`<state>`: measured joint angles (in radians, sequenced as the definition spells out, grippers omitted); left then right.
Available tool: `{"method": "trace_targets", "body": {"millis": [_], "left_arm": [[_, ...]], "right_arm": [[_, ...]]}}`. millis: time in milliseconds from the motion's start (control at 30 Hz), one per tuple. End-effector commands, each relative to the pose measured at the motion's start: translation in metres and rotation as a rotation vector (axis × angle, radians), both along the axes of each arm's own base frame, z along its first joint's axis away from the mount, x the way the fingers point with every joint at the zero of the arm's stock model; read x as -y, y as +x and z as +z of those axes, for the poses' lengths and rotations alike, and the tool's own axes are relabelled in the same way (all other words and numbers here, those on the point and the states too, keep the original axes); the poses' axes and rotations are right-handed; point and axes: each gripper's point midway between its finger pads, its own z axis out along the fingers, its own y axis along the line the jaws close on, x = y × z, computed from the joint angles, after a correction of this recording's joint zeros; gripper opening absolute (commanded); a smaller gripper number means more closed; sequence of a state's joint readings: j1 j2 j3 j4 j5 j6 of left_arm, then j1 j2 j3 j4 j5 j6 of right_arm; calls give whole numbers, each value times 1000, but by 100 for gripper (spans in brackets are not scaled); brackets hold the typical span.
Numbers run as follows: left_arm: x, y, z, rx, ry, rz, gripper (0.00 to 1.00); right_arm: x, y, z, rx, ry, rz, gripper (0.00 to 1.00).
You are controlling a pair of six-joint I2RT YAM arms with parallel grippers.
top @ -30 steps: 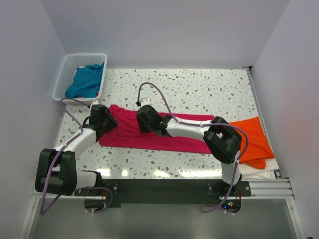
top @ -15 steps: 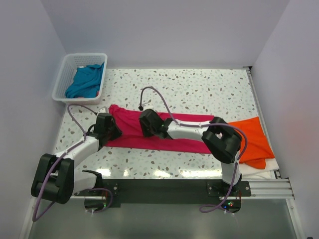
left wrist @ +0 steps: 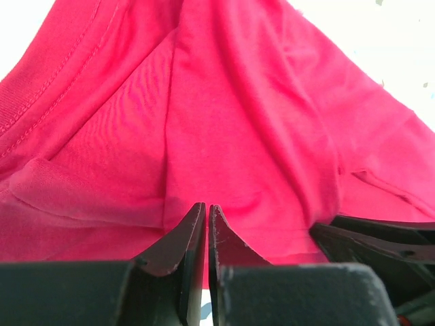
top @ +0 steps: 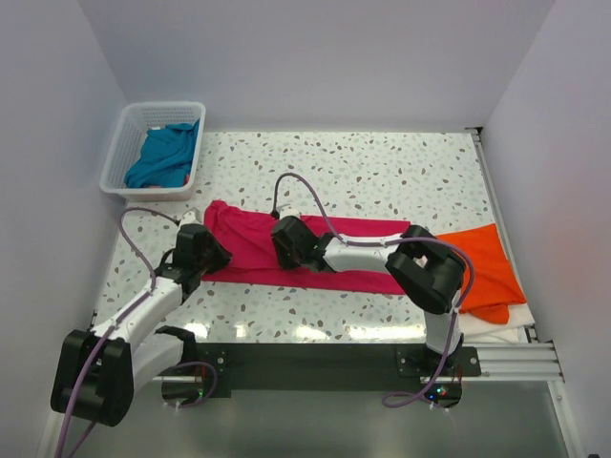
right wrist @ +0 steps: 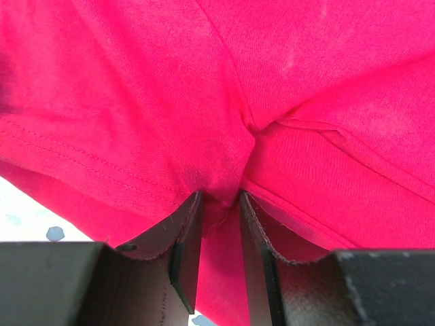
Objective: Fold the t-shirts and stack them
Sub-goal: Fold the tshirt
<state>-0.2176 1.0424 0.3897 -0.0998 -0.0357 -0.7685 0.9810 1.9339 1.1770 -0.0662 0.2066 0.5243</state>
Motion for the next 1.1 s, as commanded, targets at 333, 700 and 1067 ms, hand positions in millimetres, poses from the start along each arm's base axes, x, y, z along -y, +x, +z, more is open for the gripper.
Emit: {"method": "trace_targets", "body": {"millis": [333, 700, 1067], "left_arm": [[14, 27, 38, 79, -79, 14, 3], [15, 53, 4, -24, -64, 121, 0], [0, 96, -26, -140, 79, 245, 0]], "right_arm": [[18, 32, 78, 175, -26, -66, 45], [174, 88, 59, 107, -233, -419, 50], [260, 76, 0, -86, -352, -610, 50]]}}
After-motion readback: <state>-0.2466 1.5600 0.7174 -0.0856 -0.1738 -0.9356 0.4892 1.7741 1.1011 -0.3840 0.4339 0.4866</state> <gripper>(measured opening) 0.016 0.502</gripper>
